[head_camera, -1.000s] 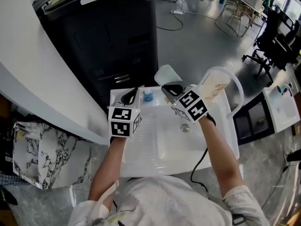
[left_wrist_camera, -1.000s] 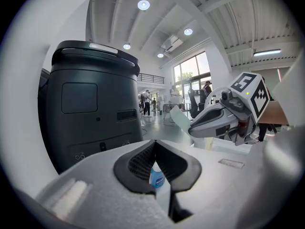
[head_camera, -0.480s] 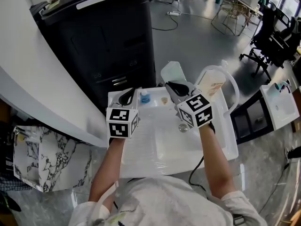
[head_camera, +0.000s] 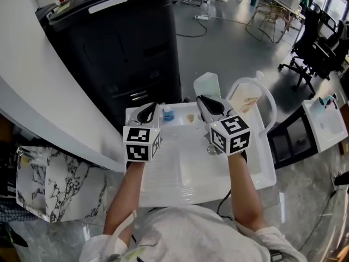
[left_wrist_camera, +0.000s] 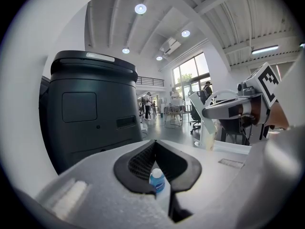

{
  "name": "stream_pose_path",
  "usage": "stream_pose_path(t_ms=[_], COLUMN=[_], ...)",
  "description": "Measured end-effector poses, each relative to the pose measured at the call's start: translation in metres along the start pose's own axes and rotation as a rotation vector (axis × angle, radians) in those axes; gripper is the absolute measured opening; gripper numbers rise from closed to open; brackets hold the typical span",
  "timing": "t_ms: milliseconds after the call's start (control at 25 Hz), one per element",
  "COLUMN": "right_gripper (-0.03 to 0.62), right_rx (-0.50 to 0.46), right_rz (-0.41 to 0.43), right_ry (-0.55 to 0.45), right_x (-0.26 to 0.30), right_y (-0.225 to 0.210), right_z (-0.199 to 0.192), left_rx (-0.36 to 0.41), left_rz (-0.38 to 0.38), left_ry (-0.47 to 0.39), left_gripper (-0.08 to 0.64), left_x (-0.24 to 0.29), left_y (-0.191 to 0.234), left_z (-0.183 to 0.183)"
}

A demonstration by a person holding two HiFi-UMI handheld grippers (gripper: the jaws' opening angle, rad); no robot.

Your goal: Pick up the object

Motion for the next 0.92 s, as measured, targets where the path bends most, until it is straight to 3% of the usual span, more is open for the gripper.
stream_pose_path(t_ms=[920], right_gripper=[0.008], right_rx=[0.001], right_rz=[-0.017], right_ry=[-0.001], right_x=[-0.0009], right_y=[-0.0026], right_z=[0.0002], left_rx=[0.009], left_rz=[-0.016], left_ry=[0.003], left_gripper=[0.005], left_x=[0.0045], left_y=[-0.0035], left_z=[0.0014])
Point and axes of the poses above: the fingertips, and each gripper's own axes: x forward along the fingers, y to its left, z out of its top, the point moved 3 cm from there along -x, backward along the fingers, and after that the axes turned 1 degree about y, right-handed, at the moved point
